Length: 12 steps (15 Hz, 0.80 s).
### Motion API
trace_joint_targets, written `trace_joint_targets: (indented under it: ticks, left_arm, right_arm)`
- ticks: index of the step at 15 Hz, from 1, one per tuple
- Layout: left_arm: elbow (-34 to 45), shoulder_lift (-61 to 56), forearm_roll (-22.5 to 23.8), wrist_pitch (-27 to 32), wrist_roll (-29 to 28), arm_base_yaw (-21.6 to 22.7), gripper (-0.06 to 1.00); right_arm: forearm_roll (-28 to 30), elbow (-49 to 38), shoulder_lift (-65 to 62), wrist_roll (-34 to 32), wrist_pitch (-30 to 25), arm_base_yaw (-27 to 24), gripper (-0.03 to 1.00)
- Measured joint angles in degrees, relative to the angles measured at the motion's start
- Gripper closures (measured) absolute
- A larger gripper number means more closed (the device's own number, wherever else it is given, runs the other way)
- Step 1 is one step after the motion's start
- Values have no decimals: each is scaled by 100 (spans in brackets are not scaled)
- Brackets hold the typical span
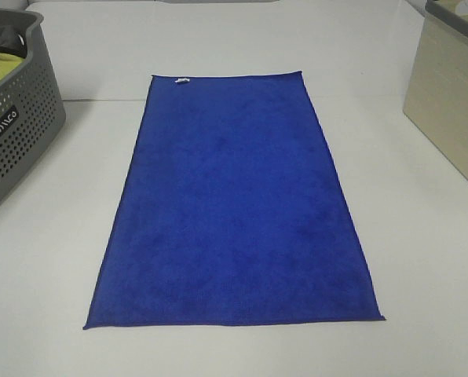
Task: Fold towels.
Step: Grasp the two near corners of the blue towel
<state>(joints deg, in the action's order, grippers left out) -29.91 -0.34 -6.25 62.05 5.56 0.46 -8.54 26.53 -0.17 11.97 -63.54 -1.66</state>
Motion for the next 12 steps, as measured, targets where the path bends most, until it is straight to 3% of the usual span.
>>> trace_joint_targets:
  ticks: [12]
  left_arm:
    - [0, 0, 0, 0, 0, 0, 20]
  right_arm:
    - [0, 0, 0, 0, 0, 0, 21]
